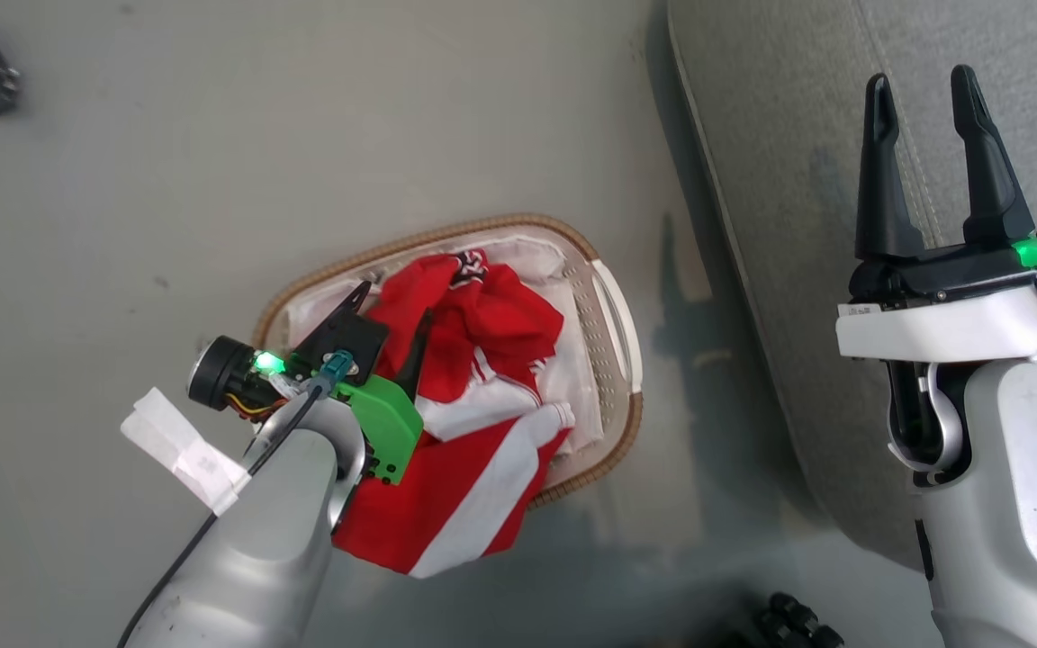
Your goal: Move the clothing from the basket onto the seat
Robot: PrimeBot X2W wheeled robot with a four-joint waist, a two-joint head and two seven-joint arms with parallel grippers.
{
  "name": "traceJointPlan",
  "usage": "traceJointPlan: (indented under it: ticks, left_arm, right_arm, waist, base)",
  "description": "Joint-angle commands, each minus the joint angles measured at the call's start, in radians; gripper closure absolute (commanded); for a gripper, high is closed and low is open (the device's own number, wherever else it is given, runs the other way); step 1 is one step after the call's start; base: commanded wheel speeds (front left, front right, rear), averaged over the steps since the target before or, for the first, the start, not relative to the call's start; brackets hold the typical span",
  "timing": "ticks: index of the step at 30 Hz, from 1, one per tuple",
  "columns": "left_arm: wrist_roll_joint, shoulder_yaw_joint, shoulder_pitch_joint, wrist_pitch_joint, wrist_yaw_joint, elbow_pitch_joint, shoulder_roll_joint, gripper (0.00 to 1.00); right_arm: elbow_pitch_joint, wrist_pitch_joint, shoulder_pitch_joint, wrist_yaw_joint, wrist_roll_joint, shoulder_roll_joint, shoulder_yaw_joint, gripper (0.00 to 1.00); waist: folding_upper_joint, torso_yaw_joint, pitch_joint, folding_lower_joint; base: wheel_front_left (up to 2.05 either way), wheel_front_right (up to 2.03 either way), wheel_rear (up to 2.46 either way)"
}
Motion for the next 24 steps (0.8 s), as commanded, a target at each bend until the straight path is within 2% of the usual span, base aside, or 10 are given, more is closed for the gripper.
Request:
traceJointPlan:
  ticks: [1, 7, 14, 15, 16, 17, 19, 24]
  left_arm:
    - [0.012, -0.004, -0.03, -0.001, -0.003, 0.03, 0.011, 0.0]
    - [0.005, -0.004, -0.112, -0.001, -0.004, 0.135, 0.031, 0.0]
    - [-0.009, 0.003, -0.166, -0.001, 0.009, 0.194, 0.04, 0.0]
    - [-0.012, 0.005, -0.17, -0.001, 0.009, 0.201, 0.039, 0.08]
    - [-0.017, 0.007, -0.173, -0.001, 0.008, 0.206, 0.038, 0.26]
    - [-0.023, 0.01, -0.174, -0.001, 0.007, 0.208, 0.036, 0.55]
    - [-0.033, 0.013, -0.168, -0.001, 0.004, 0.198, 0.032, 0.98]
    - [-0.055, 0.017, -0.126, -0.001, 0.0, 0.143, 0.025, 1.0]
  right_arm:
    - [-0.01, -0.002, -0.018, -0.001, 0.011, -0.001, 0.003, 0.0]
    - [-0.038, -0.002, -0.04, -0.001, 0.049, -0.001, 0.015, 0.0]
    - [-0.056, -0.002, -0.054, -0.001, 0.057, -0.001, 0.015, 0.0]
    - [-0.057, -0.002, -0.059, -0.001, 0.057, -0.001, 0.015, 0.0]
    - [-0.058, -0.002, -0.062, -0.001, 0.057, -0.001, 0.015, 0.0]
    - [-0.06, -0.002, -0.064, -0.001, 0.057, -0.001, 0.014, 0.0]
    - [-0.06, -0.002, -0.063, -0.001, 0.054, -0.001, 0.012, 0.0]
    - [-0.051, -0.002, -0.048, -0.001, 0.034, -0.001, 0.019, 0.0]
  waist:
    - [-0.0001, -0.101, 0.152, -0.0003]
    - [-0.0001, -0.132, 0.218, -0.0003]
    - [-0.0001, -0.141, 0.246, -0.0003]
    - [-0.0001, -0.14, 0.247, -0.0003]
    - [-0.0001, -0.139, 0.247, -0.0003]
    - [-0.0001, -0.137, 0.245, -0.0003]
    - [-0.0001, -0.13, 0.237, -0.0003]
    - [-0.0001, -0.104, 0.202, -0.0003]
  base:
    - [0.0, 0.0, 0.0]
    - [0.0, 0.0, 0.0]
    - [0.0, 0.0, 0.0]
    - [0.0, 0.0, 0.0]
    - [0.0, 0.0, 0.0]
    - [0.0, 0.0, 0.0]
    - [0.0, 0.0, 0.0]
    - [0.0, 0.0, 0.0]
